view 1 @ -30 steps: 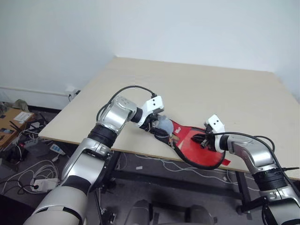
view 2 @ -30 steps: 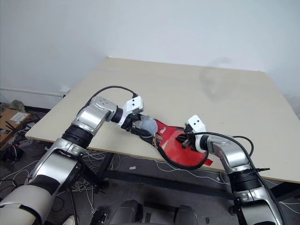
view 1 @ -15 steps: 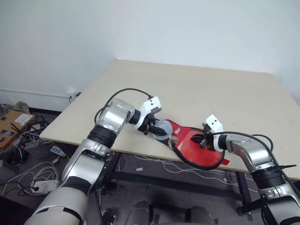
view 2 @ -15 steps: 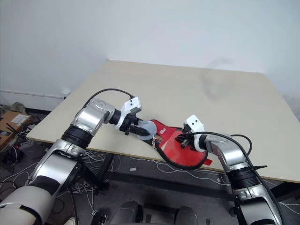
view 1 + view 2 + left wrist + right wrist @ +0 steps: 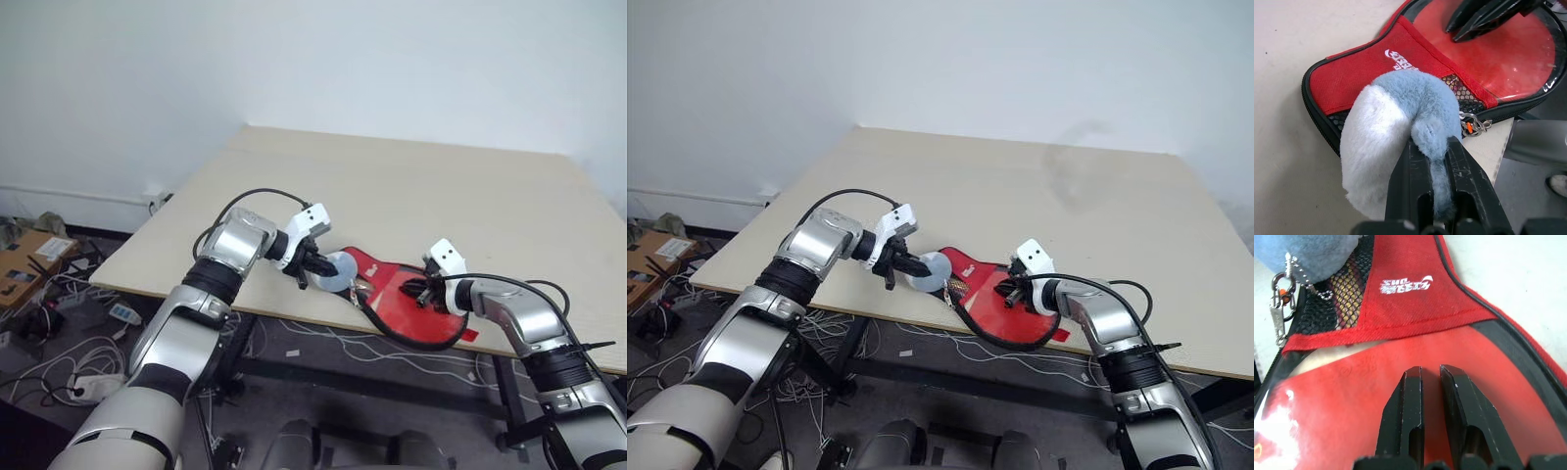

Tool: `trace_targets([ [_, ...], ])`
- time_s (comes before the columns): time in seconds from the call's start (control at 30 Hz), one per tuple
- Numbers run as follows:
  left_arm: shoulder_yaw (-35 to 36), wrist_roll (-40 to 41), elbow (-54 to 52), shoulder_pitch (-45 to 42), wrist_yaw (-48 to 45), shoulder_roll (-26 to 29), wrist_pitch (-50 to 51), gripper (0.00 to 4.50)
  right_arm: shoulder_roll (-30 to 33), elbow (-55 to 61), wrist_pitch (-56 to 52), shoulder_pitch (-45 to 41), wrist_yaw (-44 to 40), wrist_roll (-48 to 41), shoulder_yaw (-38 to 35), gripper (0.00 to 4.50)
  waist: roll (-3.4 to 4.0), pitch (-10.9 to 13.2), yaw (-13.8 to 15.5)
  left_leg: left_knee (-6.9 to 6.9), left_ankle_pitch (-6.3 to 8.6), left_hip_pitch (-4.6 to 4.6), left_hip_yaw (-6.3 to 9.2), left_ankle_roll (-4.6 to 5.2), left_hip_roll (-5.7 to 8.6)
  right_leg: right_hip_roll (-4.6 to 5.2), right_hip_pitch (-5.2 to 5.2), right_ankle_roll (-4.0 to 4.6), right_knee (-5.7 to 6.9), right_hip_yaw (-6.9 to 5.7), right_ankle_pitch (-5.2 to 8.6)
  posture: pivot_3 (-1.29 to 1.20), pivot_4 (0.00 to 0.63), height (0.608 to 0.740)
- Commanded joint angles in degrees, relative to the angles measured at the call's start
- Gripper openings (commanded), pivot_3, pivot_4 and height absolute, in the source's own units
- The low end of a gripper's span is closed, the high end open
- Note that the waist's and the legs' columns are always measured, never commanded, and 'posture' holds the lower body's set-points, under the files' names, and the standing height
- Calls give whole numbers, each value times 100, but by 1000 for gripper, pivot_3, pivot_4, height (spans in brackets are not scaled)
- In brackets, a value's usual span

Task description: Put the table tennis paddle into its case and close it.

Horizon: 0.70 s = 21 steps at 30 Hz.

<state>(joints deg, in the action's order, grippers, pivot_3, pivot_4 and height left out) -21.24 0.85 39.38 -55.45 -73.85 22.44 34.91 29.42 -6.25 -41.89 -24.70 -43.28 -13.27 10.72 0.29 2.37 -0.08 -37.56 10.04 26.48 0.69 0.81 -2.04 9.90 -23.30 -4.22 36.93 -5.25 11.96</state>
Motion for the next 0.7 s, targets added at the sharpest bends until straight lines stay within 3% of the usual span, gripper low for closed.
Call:
trace_targets([
  [0.03, -40, -219, 316, 4, 250, 50, 72, 12, -14, -146, -57, -11, -2, 124, 100, 620, 0, 0, -7, 14, 0, 0, -1, 0, -1, 0, 0, 5, -6, -3, -3, 0, 0, 688],
  [0.2, 50, -258, 640, -132, 400, 107, -20, 12, -27, -139, -31, 23, -31, 181, 159, 620, 3, 1, -12, 86, 0, 3, -2, 0, -14, -11, -2, 37, -26, -27, -23, 0, 0, 688],
  [0.33, 258, -241, 1122, -403, 692, 120, 13, 12, -9, -263, 23, 12, -11, 359, 324, 620, 4, 1, -14, 168, 0, 12, -6, -1, -82, -97, 2, 62, -60, -22, -38, 0, 0, 688],
  [0.4, 315, -263, 1319, -506, 805, 156, -25, 12, 1, -377, -30, -32, 10, 479, 430, 620, -11, 2, 2, 287, 0, 32, -36, -2, -121, -142, 17, 160, -89, -8, -101, 0, 0, 688],
  [0.43, 334, -272, 1406, -550, 863, 167, -49, 12, 7, -431, -9, -47, 30, 543, 475, 620, -89, 17, 18, 370, -6, 30, -145, -10, -206, -186, 27, 178, 6, 24, -103, 0, 0, 688],
  [0.47, 350, -273, 1497, -596, 916, 171, -65, 12, 5, -483, 54, -57, 53, 598, 502, 620, -184, 54, 15, 427, -22, 1, -317, -36, -283, -261, 39, 309, 213, 109, 4, 0, 0, 688],
  [0.5, 387, -264, 1591, -656, 980, 185, -82, 12, -8, -519, 55, -69, 45, 617, 514, 620, -207, 79, 50, 443, -58, -107, -485, -92, -327, -298, -21, 336, 343, 255, 146, 0, 0, 688],
  [0.53, 416, -255, 1671, -707, 1024, 195, -98, 12, -20, -551, 41, -82, 37, 640, 530, 620, -104, 49, 78, 253, -11, -150, -537, -189, -382, -282, -64, 371, 410, 268, 195, 0, 0, 688],
  [0.57, 433, -247, 1738, -746, 1049, 199, -117, 12, -30, -576, 26, -95, 28, 652, 541, 620, -1, 8, 47, -43, 35, -209, -465, -267, -365, -294, -87, 373, 403, 178, 194, 0, 0, 688],
  [0.6, 452, -246, 1791, -777, 1085, 201, -131, 12, -43, -596, 31, -103, 25, 660, 547, 620, -4, 10, 16, -387, 216, -314, -353, -114, -244, -246, -145, 373, 399, 40, 194, 0, 0, 688],
  [0.63, 476, -254, 1856, -806, 1109, 208, -159, 12, -59, -601, 37, -109, 28, 665, 555, 620, 9, 18, -14, -415, 403, -297, -218, -53, -130, -201, -178, 372, 371, -63, 193, 0, 0, 688],
  [0.67, 499, -267, 1909, -827, 1127, 209, -184, 12, -70, -606, 43, -114, 30, 665, 558, 620, 35, 26, -72, -425, 416, -261, -132, -43, -117, -205, -177, 370, 311, -149, 192, 0, 0, 688],
  [0.7, 534, -287, 1978, -849, 1181, 218, -221, 12, -86, -615, 47, -123, 40, 667, 560, 620, 118, -6, -107, -409, 424, -236, -24, -34, -137, -218, -121, 333, 203, -275, 165, 0, 0, 688],
])
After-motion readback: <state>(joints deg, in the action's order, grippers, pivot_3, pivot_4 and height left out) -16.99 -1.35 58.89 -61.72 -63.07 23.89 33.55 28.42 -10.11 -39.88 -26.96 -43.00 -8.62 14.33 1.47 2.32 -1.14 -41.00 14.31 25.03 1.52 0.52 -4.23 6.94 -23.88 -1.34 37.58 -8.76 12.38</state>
